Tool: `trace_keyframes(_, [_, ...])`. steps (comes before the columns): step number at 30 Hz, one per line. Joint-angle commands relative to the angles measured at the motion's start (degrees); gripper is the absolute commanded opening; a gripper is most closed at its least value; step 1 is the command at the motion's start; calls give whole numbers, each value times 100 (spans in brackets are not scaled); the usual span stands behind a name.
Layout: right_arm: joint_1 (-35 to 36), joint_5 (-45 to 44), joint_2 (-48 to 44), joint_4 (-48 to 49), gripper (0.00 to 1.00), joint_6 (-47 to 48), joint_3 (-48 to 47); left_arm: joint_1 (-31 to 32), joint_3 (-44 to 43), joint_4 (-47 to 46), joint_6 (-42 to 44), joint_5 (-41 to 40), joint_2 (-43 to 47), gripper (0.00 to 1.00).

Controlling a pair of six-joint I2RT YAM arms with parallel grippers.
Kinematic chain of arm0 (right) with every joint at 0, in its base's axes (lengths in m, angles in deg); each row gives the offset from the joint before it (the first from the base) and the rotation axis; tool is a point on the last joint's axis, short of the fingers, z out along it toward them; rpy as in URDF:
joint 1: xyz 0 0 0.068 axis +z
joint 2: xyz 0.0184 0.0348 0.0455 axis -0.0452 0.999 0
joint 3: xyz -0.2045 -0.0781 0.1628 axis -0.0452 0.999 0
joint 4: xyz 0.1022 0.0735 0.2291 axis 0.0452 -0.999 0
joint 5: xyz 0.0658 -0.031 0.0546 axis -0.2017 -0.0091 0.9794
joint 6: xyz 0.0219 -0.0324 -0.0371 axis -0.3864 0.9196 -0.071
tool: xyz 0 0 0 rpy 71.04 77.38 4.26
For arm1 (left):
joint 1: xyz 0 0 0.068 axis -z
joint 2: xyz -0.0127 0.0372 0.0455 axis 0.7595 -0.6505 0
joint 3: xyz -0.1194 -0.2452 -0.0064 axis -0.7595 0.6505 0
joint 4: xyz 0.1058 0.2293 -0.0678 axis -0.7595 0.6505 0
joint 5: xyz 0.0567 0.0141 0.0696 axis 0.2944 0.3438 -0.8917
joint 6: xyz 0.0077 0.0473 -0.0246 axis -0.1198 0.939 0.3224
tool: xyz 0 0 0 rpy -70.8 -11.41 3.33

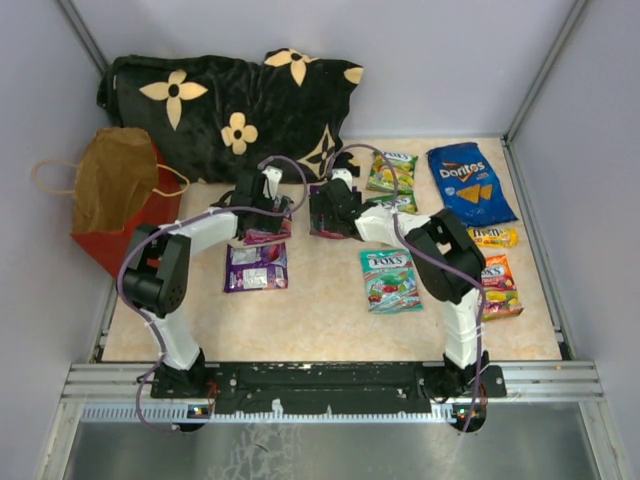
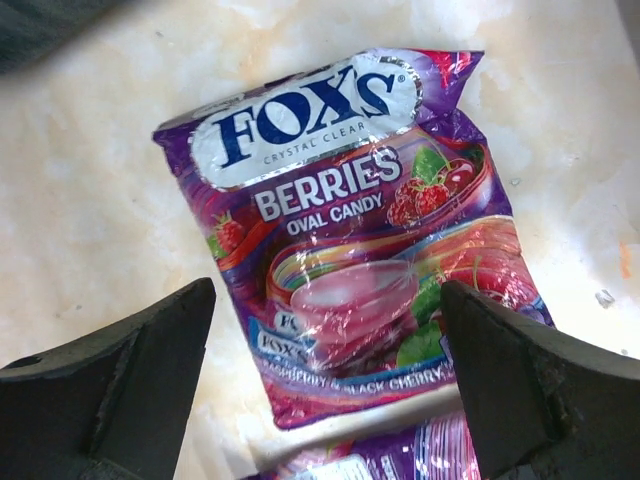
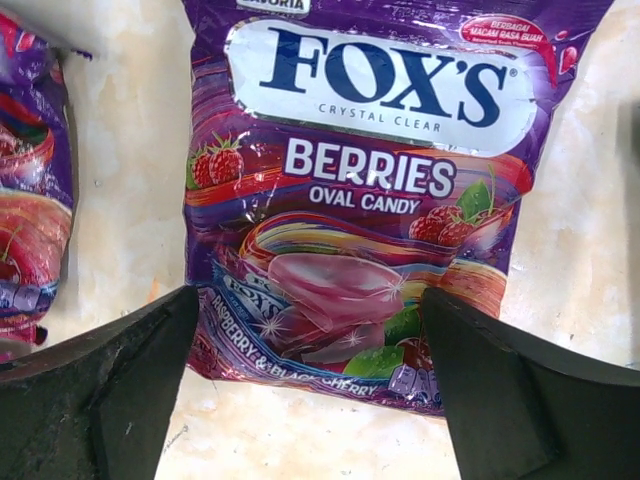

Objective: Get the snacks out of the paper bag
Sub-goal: Move the snack to the center of the board.

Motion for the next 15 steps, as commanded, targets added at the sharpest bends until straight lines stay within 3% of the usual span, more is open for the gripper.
trace_keyframes(1, [138, 148, -437, -78, 97, 188, 270, -45, -21, 243, -159, 96, 750, 100])
trace_keyframes(8, [150, 698, -1588, 1035, 99, 241, 915, -49, 602, 89, -1242, -343, 2268, 100])
trace_keyframes(15, [677, 1009, -2100, 1374, 95, 187, 1568, -177, 2543, -153, -2691, -946, 3484, 95])
